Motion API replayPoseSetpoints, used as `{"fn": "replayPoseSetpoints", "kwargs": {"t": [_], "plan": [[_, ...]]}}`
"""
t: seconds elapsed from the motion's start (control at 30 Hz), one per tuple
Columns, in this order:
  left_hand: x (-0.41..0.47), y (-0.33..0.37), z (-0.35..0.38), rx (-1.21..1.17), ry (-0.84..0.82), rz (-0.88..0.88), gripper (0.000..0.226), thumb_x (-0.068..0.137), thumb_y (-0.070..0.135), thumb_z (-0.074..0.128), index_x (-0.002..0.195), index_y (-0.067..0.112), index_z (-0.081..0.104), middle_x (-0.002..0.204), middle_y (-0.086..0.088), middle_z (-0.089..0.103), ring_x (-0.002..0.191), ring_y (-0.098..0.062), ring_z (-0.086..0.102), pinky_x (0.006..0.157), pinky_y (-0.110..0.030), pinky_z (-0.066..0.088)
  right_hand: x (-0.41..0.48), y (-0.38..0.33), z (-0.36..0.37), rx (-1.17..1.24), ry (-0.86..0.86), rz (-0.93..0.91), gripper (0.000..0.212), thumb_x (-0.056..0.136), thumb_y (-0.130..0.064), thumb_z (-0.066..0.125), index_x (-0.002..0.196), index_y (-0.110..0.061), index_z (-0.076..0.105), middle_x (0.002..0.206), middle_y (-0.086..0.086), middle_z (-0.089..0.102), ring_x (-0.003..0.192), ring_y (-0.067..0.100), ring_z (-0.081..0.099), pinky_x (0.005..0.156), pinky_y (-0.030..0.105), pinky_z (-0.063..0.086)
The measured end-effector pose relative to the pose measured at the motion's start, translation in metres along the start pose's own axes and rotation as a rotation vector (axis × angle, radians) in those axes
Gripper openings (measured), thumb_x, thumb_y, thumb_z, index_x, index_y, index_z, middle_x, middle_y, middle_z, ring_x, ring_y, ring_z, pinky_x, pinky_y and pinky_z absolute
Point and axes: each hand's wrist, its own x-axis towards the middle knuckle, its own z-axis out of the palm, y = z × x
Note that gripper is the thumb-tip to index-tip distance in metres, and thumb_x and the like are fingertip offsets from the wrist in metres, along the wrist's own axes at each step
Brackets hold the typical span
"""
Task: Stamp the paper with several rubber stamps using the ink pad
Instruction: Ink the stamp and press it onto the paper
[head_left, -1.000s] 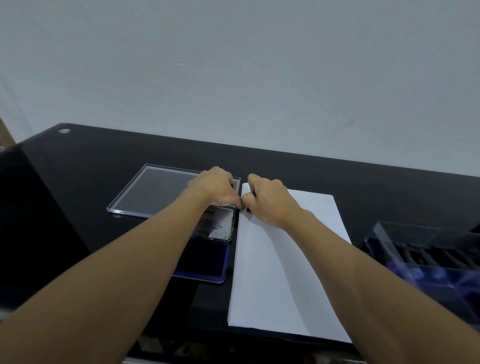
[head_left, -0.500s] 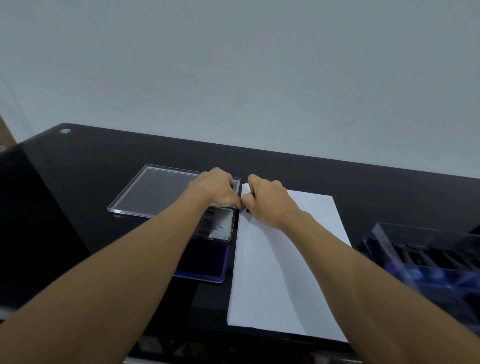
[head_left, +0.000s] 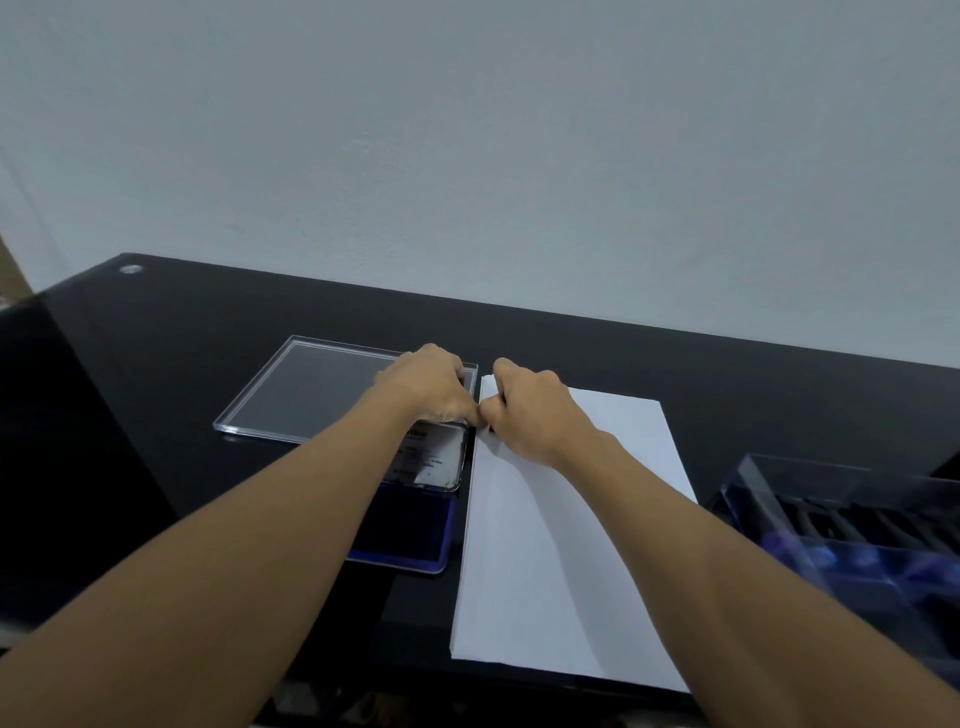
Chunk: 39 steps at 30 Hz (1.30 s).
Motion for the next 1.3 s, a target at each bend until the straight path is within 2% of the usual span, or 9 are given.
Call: {"fn": "replayPoseSetpoints", "kwargs": {"t": [0.3, 0.43, 0.5, 0.57, 0.7, 0.9, 1.1, 1.2, 1.3], "plan": [[-0.001, 0.0, -0.001, -0.009, 0.0, -0.006, 0.043, 0.044, 0.052, 0.078, 0.076, 0.027, 0.063, 0.085, 0.005, 0.062, 0.084, -0.02, 0.059, 0.081, -0.039, 0.054, 0.0, -0.001, -0.002, 0.004, -0.014, 0.015, 0.027, 0.091, -0.022, 0.051, 0.073, -0.021, 0.031, 0.074, 0.007, 0.05, 0.061, 0.021, 0.041, 0.051, 0.033, 0.031], [-0.002, 0.001, -0.001, -0.022, 0.0, -0.018, 0.051, 0.046, 0.054, 0.08, 0.085, 0.024, 0.066, 0.088, 0.005, 0.064, 0.088, -0.02, 0.061, 0.084, -0.041, 0.054, 0.0, 0.0, -0.006, 0.044, -0.056, 0.044, 0.025, 0.093, -0.023, 0.05, 0.075, -0.02, 0.033, 0.077, 0.006, 0.051, 0.062, 0.02, 0.043, 0.054, 0.033, 0.034], [-0.003, 0.001, -0.001, -0.039, 0.008, -0.029, 0.057, 0.051, 0.053, 0.083, 0.097, 0.023, 0.067, 0.094, 0.006, 0.065, 0.093, -0.02, 0.061, 0.088, -0.042, 0.053, 0.002, 0.003, -0.014, 0.115, 0.03, 0.101, 0.021, 0.093, -0.026, 0.05, 0.077, -0.017, 0.039, 0.079, 0.006, 0.053, 0.065, 0.021, 0.045, 0.056, 0.033, 0.036], [-0.003, 0.001, -0.001, -0.047, 0.017, -0.035, 0.062, 0.055, 0.05, 0.085, 0.108, 0.022, 0.067, 0.098, 0.008, 0.063, 0.097, -0.02, 0.06, 0.092, -0.042, 0.052, 0.004, 0.009, -0.028, 0.234, 0.21, 0.18, 0.021, 0.091, -0.028, 0.049, 0.077, -0.015, 0.042, 0.078, 0.004, 0.055, 0.068, 0.022, 0.047, 0.056, 0.033, 0.035], [-0.004, -0.001, -0.001, -0.041, 0.007, -0.028, 0.064, 0.058, 0.048, 0.084, 0.112, 0.02, 0.068, 0.098, 0.008, 0.065, 0.097, -0.019, 0.061, 0.093, -0.043, 0.053, 0.005, 0.023, -0.056, 0.535, 0.365, 0.26, 0.02, 0.089, -0.026, 0.048, 0.074, -0.017, 0.036, 0.069, -0.002, 0.041, 0.062, 0.018, 0.034, 0.053, 0.029, 0.029], [-0.005, 0.001, -0.002, -0.036, 0.01, -0.025, 0.063, 0.058, 0.048, 0.084, 0.113, 0.02, 0.067, 0.101, 0.008, 0.064, 0.097, -0.018, 0.06, 0.094, -0.043, 0.053, -0.001, 0.041, -0.066, 0.738, 0.32, 0.334, 0.014, 0.085, -0.022, 0.048, 0.08, -0.019, 0.035, 0.069, -0.001, 0.032, 0.066, 0.021, 0.028, 0.046, 0.027, 0.02], [-0.007, 0.003, -0.002, -0.042, 0.007, -0.022, 0.061, 0.062, 0.046, 0.085, 0.114, 0.019, 0.067, 0.107, 0.003, 0.065, 0.099, -0.019, 0.061, 0.095, -0.045, 0.052, -0.008, 0.043, -0.065, 0.71, 0.293, 0.342, 0.008, 0.088, -0.021, 0.049, 0.085, -0.018, 0.042, 0.073, 0.002, 0.037, 0.071, 0.021, 0.033, 0.046, 0.028, 0.024], [-0.008, 0.002, -0.002, -0.039, 0.005, -0.023, 0.051, 0.061, 0.046, 0.084, 0.103, 0.025, 0.065, 0.106, 0.003, 0.067, 0.097, -0.018, 0.061, 0.094, -0.044, 0.053, -0.01, 0.043, -0.065, 0.685, 0.295, 0.329, 0.01, 0.089, -0.02, 0.05, 0.084, -0.017, 0.041, 0.074, 0.003, 0.04, 0.069, 0.021, 0.034, 0.051, 0.03, 0.026], [-0.01, 0.004, -0.003, -0.04, 0.0, -0.032, 0.059, 0.06, 0.047, 0.084, 0.111, 0.023, 0.066, 0.102, 0.006, 0.065, 0.097, -0.018, 0.061, 0.094, -0.044, 0.053, -0.014, 0.041, -0.063, 0.65, 0.284, 0.328, 0.009, 0.09, -0.019, 0.052, 0.085, -0.014, 0.047, 0.077, 0.007, 0.05, 0.063, 0.017, 0.037, 0.051, 0.029, 0.029]]}}
